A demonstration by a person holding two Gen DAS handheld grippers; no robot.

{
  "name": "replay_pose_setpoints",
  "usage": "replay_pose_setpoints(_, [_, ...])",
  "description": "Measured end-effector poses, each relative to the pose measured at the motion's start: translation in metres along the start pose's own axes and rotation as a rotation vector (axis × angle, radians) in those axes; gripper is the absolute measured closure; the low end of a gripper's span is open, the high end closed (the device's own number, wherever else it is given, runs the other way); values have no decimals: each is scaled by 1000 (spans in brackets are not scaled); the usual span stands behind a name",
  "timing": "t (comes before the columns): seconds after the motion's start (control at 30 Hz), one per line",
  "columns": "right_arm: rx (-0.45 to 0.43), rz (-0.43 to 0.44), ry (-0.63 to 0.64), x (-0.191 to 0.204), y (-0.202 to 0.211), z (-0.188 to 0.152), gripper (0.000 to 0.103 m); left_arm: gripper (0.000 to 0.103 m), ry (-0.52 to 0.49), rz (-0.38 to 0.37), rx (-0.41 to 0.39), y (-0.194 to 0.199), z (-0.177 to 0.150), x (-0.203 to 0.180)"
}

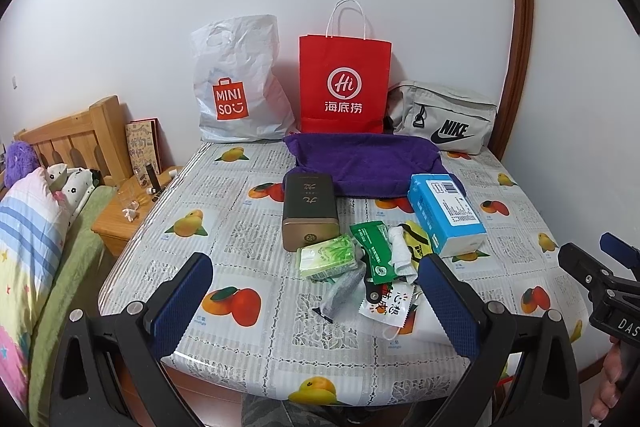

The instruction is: Organize soft objects

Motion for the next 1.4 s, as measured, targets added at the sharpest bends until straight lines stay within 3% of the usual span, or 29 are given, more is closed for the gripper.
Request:
replay_pose_setpoints(0.8, [16,4,-10,-6,-14,-2,0,0,-17,-11,14,-19,7,-4])
replay_pose_setpoints(1.23, [77,96,126,27,-79,-45,0,0,50,24,162,-90,-21,28])
replay_pose_setpoints(1.4, [114,170,158,41,-100,-65,0,0,50,27,191,-107,-29,35])
Point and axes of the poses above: each gripper's, at about its wrist camera, not at the fingertips, and y roughly against the way its jaws point, x to its left, z to its top, the point moved 4 cm from there along -y, roughly the way its jaws point, and after that the axes turned 9 degrees about -z, right-handed, at the moved point
